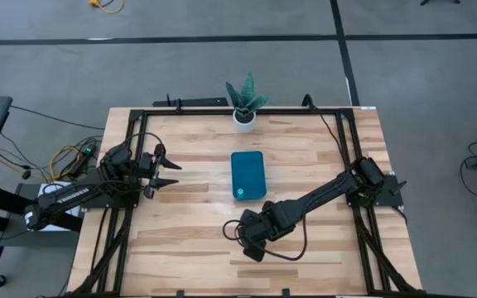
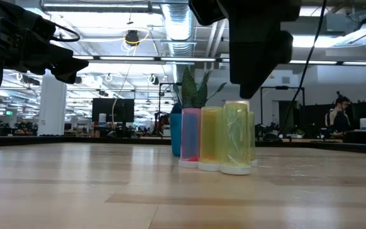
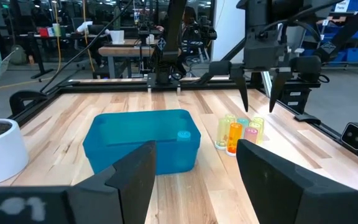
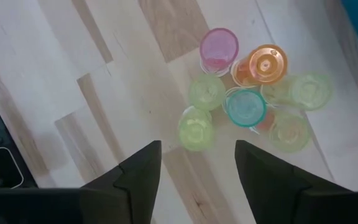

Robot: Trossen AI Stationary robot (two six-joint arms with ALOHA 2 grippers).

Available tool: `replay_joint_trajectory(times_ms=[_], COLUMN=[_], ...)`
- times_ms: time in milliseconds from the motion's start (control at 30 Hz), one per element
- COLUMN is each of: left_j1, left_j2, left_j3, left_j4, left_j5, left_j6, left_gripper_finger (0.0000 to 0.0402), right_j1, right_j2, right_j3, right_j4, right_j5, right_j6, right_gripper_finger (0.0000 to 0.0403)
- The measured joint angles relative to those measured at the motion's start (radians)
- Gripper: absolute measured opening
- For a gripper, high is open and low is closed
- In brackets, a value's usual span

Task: Pick and place pill bottles into a basket
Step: Put the yellow pill bottle into the blue container

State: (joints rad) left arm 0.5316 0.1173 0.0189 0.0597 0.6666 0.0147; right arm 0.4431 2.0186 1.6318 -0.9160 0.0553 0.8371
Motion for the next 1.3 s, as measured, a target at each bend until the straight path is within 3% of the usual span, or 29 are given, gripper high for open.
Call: replay_joint_trajectory(times_ms=[1300], left_j1=[0.0], left_j2=[0.0], left_j3=[0.0], left_j4=[0.0], left_j5=[0.0], left_j6=[0.0], left_gripper_finger=[0.0213], right_j1=[0.0], right_j2=[0.048], right_j3=[0.0], right_j4=[0.022], right_j5=[0.025], right_j6=[0.001], right_gripper_finger=[0.0203])
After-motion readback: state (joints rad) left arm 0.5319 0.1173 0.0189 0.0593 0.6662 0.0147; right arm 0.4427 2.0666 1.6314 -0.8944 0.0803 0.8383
